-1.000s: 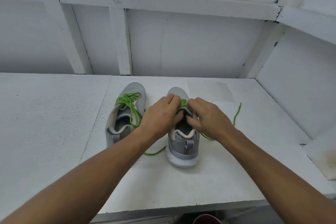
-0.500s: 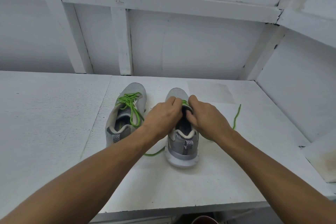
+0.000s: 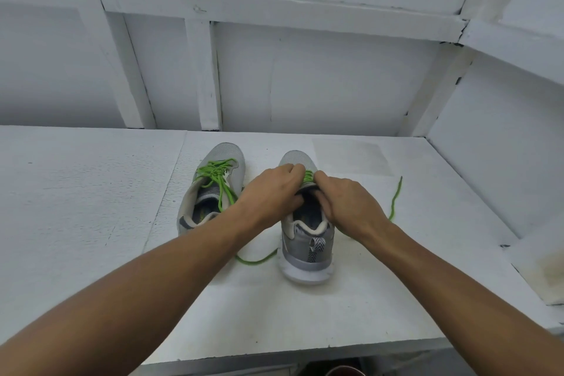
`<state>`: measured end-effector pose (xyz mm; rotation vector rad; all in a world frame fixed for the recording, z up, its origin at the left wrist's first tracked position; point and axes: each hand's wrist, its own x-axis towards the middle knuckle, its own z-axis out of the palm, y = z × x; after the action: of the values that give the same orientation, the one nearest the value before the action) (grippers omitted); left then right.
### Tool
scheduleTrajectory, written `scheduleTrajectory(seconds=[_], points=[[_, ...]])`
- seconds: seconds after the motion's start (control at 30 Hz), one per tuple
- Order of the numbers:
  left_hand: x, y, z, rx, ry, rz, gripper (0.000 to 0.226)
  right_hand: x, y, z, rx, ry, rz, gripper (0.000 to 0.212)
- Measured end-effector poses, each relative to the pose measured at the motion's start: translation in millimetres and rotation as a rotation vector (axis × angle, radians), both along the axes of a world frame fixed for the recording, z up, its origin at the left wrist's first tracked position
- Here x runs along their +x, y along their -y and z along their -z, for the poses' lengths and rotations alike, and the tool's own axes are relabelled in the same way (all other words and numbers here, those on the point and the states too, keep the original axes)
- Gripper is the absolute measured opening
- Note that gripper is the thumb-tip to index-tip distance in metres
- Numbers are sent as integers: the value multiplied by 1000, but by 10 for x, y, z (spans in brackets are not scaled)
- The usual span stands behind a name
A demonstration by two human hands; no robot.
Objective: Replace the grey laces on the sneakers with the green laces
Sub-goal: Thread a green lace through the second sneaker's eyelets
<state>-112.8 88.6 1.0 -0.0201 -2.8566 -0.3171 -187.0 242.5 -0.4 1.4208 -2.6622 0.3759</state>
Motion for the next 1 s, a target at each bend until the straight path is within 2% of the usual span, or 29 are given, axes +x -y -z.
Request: scheduleTrajectory(seconds=[0.2, 0.4, 0.53, 0.6, 0.67, 0.73, 0.87, 0.97, 1.0], points=[[43, 8, 72, 21, -55, -8, 13, 8, -22, 4, -49, 59, -4, 13], [102, -5, 119, 154, -149, -40, 26, -9, -28, -6, -63, 92, 40, 23], [260, -130, 117, 330, -347, -206, 27, 12, -103, 19, -98, 173, 145, 44], [351, -188, 107, 478, -277, -390, 25, 40, -166, 4, -132, 231, 222, 55], [378, -193, 115, 665, -29, -511, 41, 51, -231, -47, -152, 332, 323, 57], [404, -197, 112, 789, 106, -533, 51, 60, -281, -110, -125, 488, 414, 59], [282, -123, 117, 1036, 173, -490, 47, 21, -314, -77, -82, 778, 490, 65], [95, -22, 49, 1307, 126, -535, 42, -77, -294, -21, -244, 1076, 494, 59], [44, 11, 23, 1326, 106, -534, 38, -96, -283, -15, -291, 1161, 511, 55]])
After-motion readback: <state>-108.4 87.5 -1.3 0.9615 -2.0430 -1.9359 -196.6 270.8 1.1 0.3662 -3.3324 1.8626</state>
